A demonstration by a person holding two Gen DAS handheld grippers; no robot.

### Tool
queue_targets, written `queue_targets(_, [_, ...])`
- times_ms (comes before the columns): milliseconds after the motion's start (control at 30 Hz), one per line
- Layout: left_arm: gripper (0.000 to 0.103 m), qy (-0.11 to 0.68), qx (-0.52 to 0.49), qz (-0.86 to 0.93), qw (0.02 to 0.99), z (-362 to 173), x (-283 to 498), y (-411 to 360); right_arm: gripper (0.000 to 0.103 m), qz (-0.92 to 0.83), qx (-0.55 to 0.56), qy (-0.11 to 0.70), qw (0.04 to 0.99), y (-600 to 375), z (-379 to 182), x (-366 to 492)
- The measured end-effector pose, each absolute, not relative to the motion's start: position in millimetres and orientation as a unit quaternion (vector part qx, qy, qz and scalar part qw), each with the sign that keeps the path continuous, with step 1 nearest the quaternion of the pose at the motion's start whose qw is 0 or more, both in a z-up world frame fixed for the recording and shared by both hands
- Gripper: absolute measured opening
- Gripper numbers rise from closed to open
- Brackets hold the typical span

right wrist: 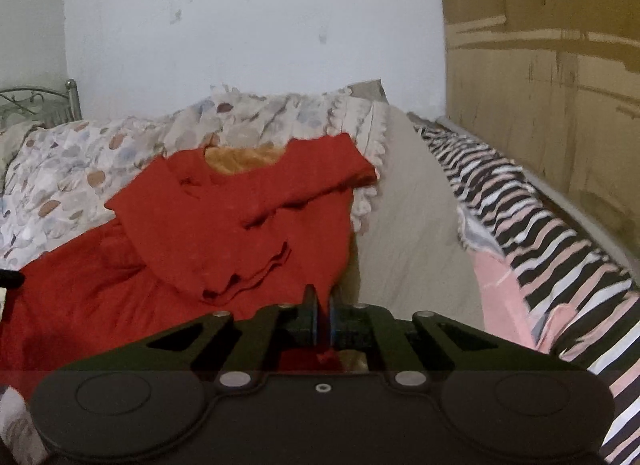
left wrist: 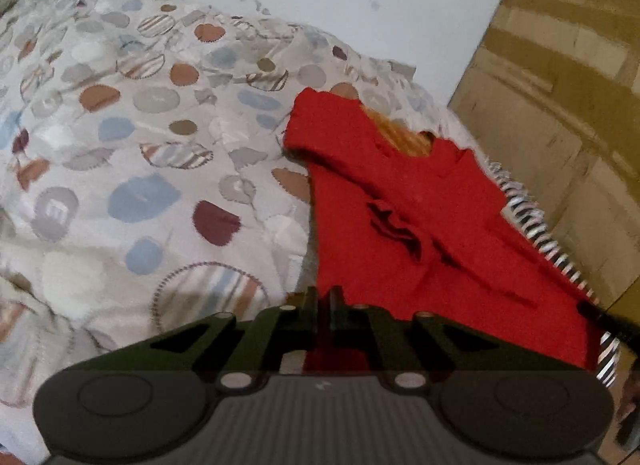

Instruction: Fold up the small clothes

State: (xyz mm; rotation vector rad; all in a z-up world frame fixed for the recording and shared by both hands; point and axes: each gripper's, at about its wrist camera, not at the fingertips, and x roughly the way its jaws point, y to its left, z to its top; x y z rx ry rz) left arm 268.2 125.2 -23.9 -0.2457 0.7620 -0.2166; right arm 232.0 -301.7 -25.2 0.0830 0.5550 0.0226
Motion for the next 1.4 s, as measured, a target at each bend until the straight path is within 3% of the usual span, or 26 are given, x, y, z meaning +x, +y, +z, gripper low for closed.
queue_targets(233, [0.005, 0.416, -0.072, -0.094, 0.902, -48.9, 281.8, 112.0, 0.005, 0.002, 0.056, 0.311, 0.949, -304.6, -51.3, 236.5])
queue_targets(333, [0.010, 0.418, -0.070, -0.103, 0.900, -47.0, 280.0, 110.5, 0.012, 0.005, 0.046, 0.305, 0.951, -303.5, -48.7, 228.5])
queue_targets(367, [0.015, 0.420, -0.070, -0.104, 0.899, -46.3, 279.6, 111.0, 0.019, 0.006, 0.036, 0.300, 0.953, -302.3, -46.2, 224.6])
queue_targets(433, [0.047, 0.425, -0.068, -0.100, 0.897, -43.1, 278.5, 111.3, 0.029, 0.012, 0.011, 0.289, 0.957, -298.4, -40.0, 215.2])
queue_targets(500, [0.074, 0.419, -0.067, -0.094, 0.900, -38.6, 274.3, 111.4, 0.051, 0.025, -0.016, 0.277, 0.960, -293.5, -34.8, 203.0])
queue_targets(667, [0.102, 0.377, -0.054, -0.090, 0.920, -23.6, 258.5, 106.9, 0.085, 0.067, -0.105, 0.250, 0.960, -273.3, -29.7, 163.4])
queue_targets(700, [0.102, 0.369, -0.051, -0.087, 0.924, -20.7, 255.9, 104.7, 0.090, 0.077, -0.121, 0.246, 0.959, -268.0, -30.7, 155.4])
queue_targets(833, [0.102, 0.348, -0.029, -0.081, 0.934, -11.7, 249.8, 93.1, 0.096, 0.101, -0.196, 0.232, 0.947, -244.3, -39.2, 131.2])
queue_targets(1133, [0.103, 0.316, 0.031, -0.092, 0.944, 2.4, 233.6, 73.5, 0.096, 0.046, -0.377, 0.229, 0.896, -202.9, -94.9, 123.9])
queue_targets(1400, [0.103, 0.311, 0.047, -0.099, 0.944, 3.2, 226.0, 70.8, 0.092, 0.012, -0.396, 0.186, 0.899, -194.4, -102.9, 132.4])
